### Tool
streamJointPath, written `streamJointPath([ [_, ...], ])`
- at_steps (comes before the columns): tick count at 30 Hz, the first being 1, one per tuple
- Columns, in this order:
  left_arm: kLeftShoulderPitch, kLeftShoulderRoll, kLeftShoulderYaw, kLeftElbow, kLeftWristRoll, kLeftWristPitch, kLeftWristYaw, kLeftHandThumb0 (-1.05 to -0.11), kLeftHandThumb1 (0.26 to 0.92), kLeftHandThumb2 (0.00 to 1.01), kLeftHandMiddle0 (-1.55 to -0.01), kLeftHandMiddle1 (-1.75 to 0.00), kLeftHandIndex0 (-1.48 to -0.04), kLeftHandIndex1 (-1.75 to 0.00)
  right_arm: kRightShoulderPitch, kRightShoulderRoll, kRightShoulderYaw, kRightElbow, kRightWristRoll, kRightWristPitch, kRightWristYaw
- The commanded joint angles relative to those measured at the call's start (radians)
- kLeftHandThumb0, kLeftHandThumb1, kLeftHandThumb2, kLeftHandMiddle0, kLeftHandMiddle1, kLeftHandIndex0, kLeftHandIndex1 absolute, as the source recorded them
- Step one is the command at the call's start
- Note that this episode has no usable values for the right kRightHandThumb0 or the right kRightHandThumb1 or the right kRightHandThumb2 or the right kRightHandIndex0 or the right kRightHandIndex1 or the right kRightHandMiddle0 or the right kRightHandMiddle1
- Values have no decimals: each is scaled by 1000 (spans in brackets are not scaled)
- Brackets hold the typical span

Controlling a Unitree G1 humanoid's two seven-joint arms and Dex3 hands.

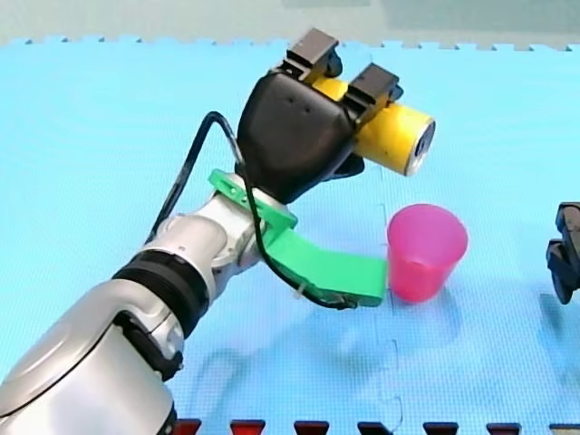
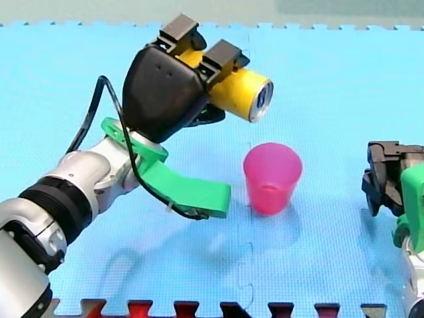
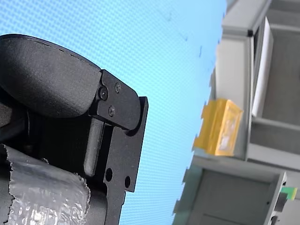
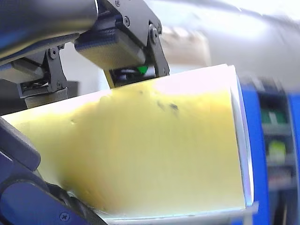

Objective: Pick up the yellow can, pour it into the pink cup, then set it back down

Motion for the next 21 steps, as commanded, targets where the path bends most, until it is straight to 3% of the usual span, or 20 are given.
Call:
streamJointPath([
  [1,11,12,28,12,-27,-39,24,-353,863,0,-828,-1745,-976,-666,-3,-7,-3,-5,4,2,2],
  [2,15,17,37,17,-37,-63,27,-381,866,0,-865,-1638,-1055,-392,-3,-7,-3,-5,4,2,3],
  [4,24,23,63,22,-66,-103,20,-404,868,0,-937,-1339,-1127,-146,-4,-8,-3,-6,5,4,5],
  [5,32,24,81,25,-85,-121,13,-429,859,0,-1006,-1018,-1154,-67,-5,-8,-3,-7,5,5,5],
  [8,59,22,128,33,-140,-179,-3,-488,811,1,-1191,-357,-1188,-10,-6,-8,-5,-6,7,7,9],
  [9,70,18,149,35,-164,-208,-7,-482,801,1,-1217,-264,-1197,-9,-7,-9,-5,-6,8,8,11],
  [15,119,-4,225,44,-242,-271,-23,-437,769,0,-1316,-128,-1248,-13,-6,-11,-11,-5,16,9,26],
  [21,177,-10,310,32,-337,-322,-137,-436,765,0,-1332,-94,-1252,-7,-7,-14,-16,-5,24,10,40],
])
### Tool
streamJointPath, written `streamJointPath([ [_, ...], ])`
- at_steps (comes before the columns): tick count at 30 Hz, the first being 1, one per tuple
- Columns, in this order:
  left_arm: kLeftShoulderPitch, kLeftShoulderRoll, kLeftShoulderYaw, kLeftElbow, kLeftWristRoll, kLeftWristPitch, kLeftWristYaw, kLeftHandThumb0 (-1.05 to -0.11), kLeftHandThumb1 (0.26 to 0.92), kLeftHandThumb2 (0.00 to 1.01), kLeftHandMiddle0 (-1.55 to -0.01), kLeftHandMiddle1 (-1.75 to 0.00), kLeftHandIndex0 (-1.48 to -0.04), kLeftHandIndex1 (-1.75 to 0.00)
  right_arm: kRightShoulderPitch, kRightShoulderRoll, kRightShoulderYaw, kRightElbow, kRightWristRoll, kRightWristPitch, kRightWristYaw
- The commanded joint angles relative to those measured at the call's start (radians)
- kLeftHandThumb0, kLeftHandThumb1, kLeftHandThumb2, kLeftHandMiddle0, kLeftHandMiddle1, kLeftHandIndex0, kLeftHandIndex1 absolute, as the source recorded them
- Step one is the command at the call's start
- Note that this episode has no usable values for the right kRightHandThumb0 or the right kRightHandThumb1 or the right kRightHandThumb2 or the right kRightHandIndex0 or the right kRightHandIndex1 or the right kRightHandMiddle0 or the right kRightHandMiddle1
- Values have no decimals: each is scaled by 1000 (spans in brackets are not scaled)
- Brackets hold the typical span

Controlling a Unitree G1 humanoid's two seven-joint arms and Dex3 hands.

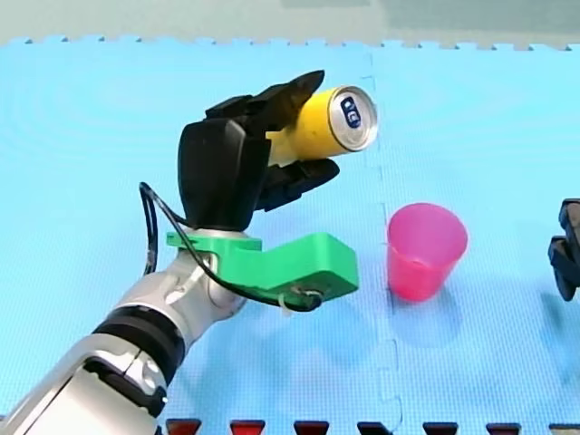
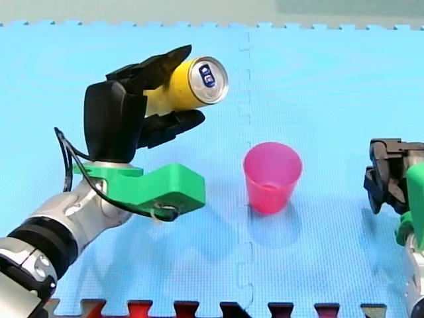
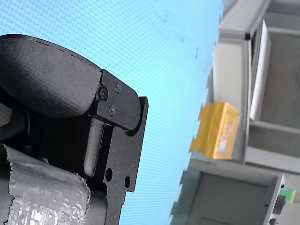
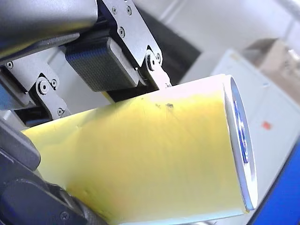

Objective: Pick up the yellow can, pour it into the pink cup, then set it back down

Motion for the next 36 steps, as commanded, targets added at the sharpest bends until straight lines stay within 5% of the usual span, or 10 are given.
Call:
streamJointPath([
  [1,16,3,37,-7,-38,-30,-45,-438,766,0,-1325,-85,-1249,-4,-3,-7,-5,-2,6,3,4],
  [5,49,1,101,3,-119,-77,-173,-439,768,1,-1304,-55,-1225,0,-4,-9,-8,-1,8,4,10],
  [17,144,-76,370,-33,-544,-176,-758,-373,778,3,-1306,-22,-1216,0,-4,-14,-13,0,10,6,20],
  [36,208,-94,492,-53,-624,-96,-966,-360,789,2,-1323,-10,-1201,0,3,-30,-17,1,9,4,36],
])
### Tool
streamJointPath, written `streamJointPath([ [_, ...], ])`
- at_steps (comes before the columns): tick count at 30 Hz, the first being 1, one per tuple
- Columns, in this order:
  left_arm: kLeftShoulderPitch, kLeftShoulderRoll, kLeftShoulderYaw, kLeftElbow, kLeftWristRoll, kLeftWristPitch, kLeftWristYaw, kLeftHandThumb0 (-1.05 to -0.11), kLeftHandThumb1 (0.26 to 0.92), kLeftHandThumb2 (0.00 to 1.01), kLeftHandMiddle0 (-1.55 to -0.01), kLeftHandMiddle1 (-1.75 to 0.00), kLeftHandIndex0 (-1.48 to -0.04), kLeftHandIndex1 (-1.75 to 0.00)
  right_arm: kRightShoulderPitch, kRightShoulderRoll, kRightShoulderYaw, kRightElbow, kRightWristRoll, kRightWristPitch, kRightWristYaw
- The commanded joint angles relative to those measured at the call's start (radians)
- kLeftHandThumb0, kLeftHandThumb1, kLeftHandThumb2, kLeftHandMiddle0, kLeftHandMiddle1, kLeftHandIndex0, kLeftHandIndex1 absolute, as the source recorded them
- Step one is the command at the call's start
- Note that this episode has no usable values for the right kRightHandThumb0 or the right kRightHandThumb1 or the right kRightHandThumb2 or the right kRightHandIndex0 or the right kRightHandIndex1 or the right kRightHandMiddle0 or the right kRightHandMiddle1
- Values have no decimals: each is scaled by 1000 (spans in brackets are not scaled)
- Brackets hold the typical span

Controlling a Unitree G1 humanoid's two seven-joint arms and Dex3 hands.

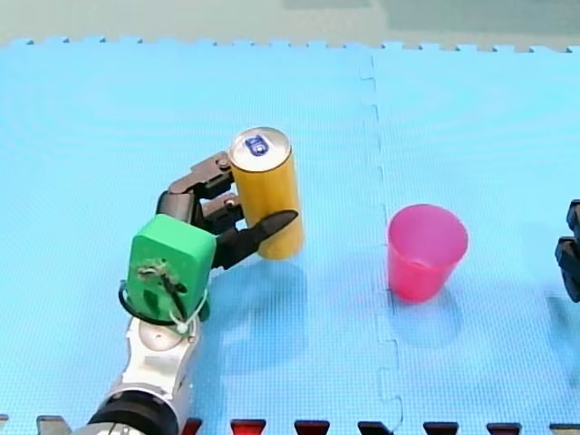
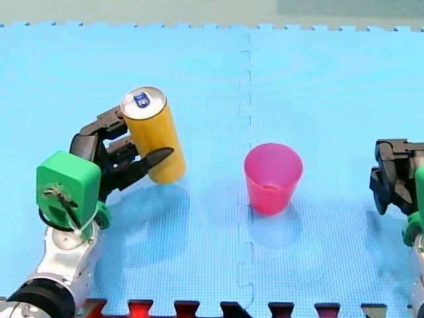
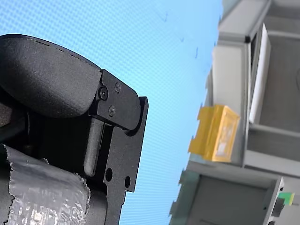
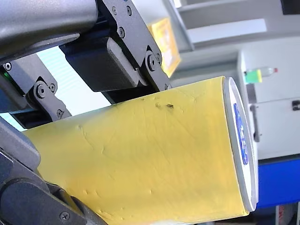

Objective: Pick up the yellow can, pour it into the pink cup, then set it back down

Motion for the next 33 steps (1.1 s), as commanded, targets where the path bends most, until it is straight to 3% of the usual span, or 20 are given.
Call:
streamJointPath([
  [1,1,-2,15,-5,-7,1,-10,-359,789,2,-1323,-10,-1201,0,2,-7,-3,-3,5,3,1],
  [14,12,-19,46,-8,6,0,-28,-349,791,0,-1324,-4,-1196,0,9,-8,-4,-8,6,-1,7],
  [19,17,-24,30,7,49,-32,6,-348,791,0,-1320,-1,-1195,0,9,-8,-4,-9,5,-2,7],
  [23,24,-17,-13,16,139,-54,108,-348,793,1,-1318,0,-1195,0,11,-9,-3,-9,3,-3,5],
  [30,45,17,-154,46,383,-30,402,-352,799,2,-1279,0,-1195,0,13,-10,-7,-11,6,-5,8],
  [33,52,21,-183,59,428,-18,451,-355,810,6,-1279,-2,-1194,0,17,-10,-7,-11,6,-9,9],
])
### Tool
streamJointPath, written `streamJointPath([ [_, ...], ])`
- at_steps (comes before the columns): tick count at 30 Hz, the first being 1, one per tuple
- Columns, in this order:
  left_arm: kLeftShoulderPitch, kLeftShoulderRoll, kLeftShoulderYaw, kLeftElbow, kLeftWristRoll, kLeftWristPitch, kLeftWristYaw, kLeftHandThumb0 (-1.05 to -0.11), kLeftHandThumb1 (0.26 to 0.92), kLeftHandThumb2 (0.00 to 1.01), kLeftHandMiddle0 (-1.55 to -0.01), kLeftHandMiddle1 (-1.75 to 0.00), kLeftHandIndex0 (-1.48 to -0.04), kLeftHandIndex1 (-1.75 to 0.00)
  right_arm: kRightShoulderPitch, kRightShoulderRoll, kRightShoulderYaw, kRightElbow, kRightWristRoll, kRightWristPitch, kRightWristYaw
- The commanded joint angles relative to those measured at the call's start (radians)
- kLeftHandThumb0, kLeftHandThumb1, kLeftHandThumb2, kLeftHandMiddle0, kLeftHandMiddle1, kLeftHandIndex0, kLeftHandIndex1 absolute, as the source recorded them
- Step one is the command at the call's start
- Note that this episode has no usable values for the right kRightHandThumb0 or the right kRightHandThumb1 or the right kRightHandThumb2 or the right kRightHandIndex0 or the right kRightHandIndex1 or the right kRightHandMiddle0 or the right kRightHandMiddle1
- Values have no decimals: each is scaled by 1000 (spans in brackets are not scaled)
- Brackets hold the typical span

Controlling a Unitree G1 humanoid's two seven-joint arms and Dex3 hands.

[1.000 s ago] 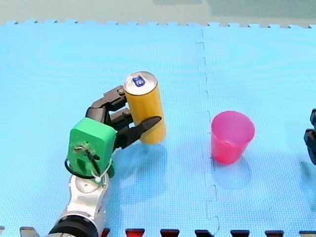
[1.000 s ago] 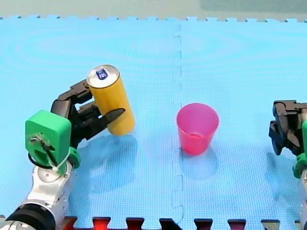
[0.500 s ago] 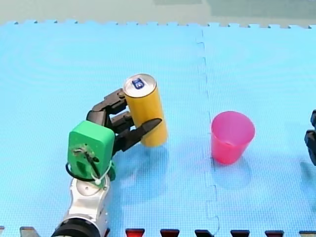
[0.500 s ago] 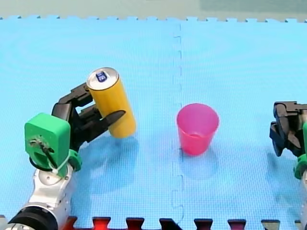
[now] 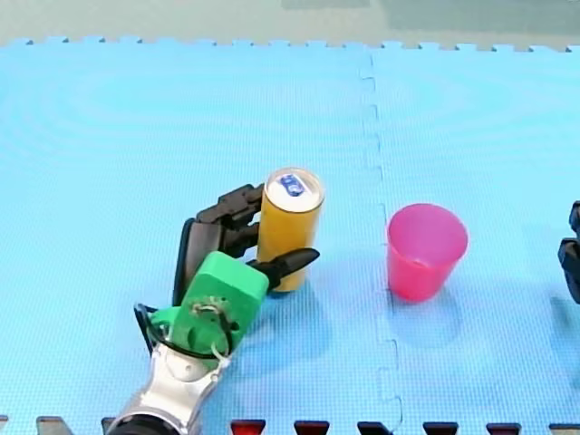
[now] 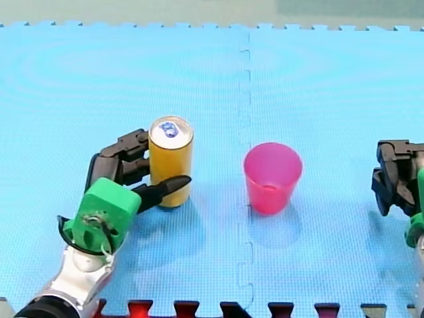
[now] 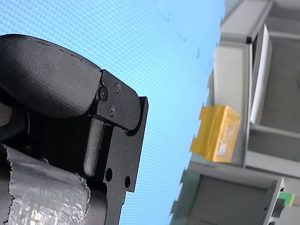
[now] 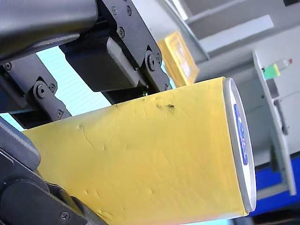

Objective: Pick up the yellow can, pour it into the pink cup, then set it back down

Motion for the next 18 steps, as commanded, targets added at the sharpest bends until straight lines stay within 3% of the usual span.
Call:
streamJointPath([
  [1,7,23,-59,25,70,19,81,-358,813,6,-1281,-3,-1193,0,10,-8,-5,-4,8,-11,0],
  [18,12,13,-57,57,-1,8,24,-367,843,5,-1277,0,-1171,0,15,-13,-7,-4,7,-25,-4],
])
